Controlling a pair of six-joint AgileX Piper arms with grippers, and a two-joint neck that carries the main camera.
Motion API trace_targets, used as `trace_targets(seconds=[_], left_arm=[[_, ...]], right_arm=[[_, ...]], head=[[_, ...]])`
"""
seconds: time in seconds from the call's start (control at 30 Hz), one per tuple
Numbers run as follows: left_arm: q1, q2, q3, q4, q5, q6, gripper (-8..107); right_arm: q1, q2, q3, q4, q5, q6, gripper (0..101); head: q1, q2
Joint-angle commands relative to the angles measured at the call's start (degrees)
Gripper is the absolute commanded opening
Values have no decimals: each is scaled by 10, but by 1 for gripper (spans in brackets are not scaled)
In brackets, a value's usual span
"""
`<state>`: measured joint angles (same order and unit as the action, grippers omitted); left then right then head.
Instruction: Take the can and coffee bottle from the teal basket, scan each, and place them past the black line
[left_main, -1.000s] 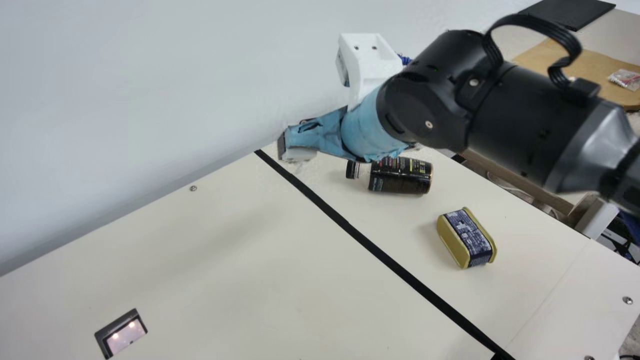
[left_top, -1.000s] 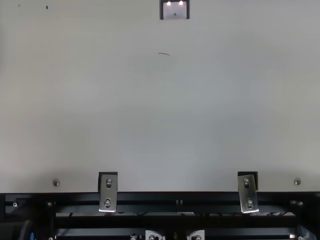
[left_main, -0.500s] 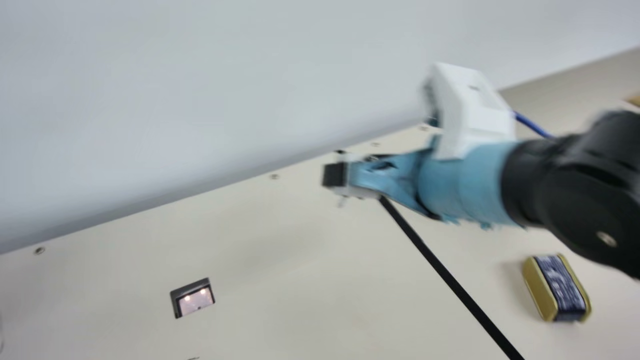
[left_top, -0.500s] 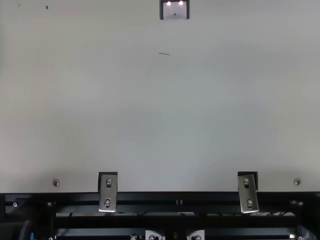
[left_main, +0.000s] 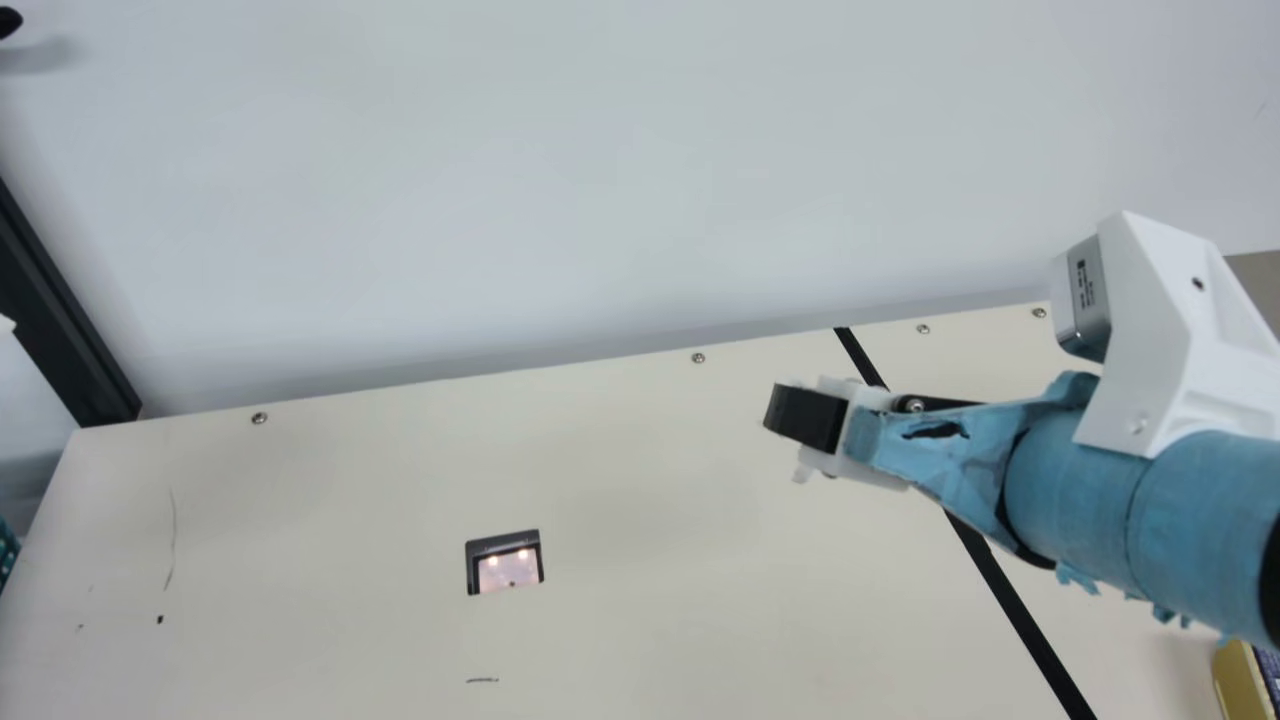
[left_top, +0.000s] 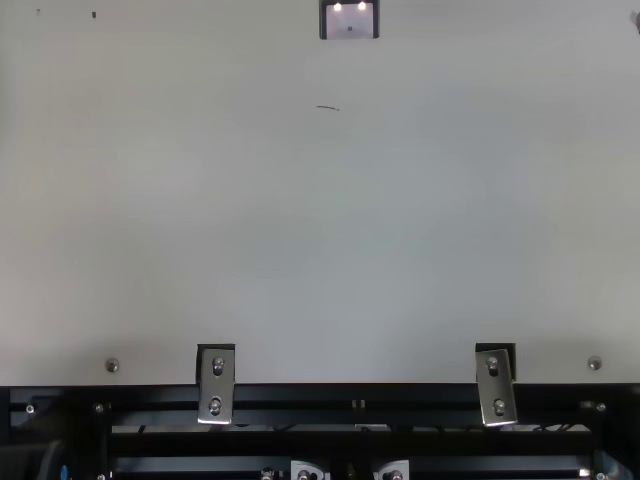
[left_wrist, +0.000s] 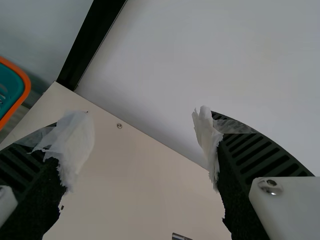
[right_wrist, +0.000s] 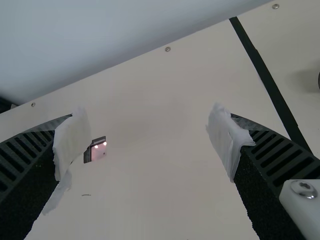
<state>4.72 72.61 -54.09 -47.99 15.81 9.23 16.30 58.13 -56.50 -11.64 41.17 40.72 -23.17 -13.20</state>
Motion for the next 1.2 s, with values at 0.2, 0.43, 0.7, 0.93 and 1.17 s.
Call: trace_targets(seconds=[0.2,0.43,0.7,0.93,1.17], left_arm=[[-10,-20,8,16,-14,-4,90],[-51,-108,79,43,-89,37,90],[-108,-224,193,98,-173,73,90],[-136,-295,278,159,-241,58,90],[-136,-301,286,166,-246,53,90]], right_arm=[[-17,-3,0,21,4,-24,101],[-19,-34,8,21,24,-15,101],[1,-96,57,-5,16,38,101],[1,-178,140,18,-43,99,101],[11,-262,232,114,-153,98,101]], head=[[-18,4],[-18,4],[-18,4],[-18,4],[-18,4]])
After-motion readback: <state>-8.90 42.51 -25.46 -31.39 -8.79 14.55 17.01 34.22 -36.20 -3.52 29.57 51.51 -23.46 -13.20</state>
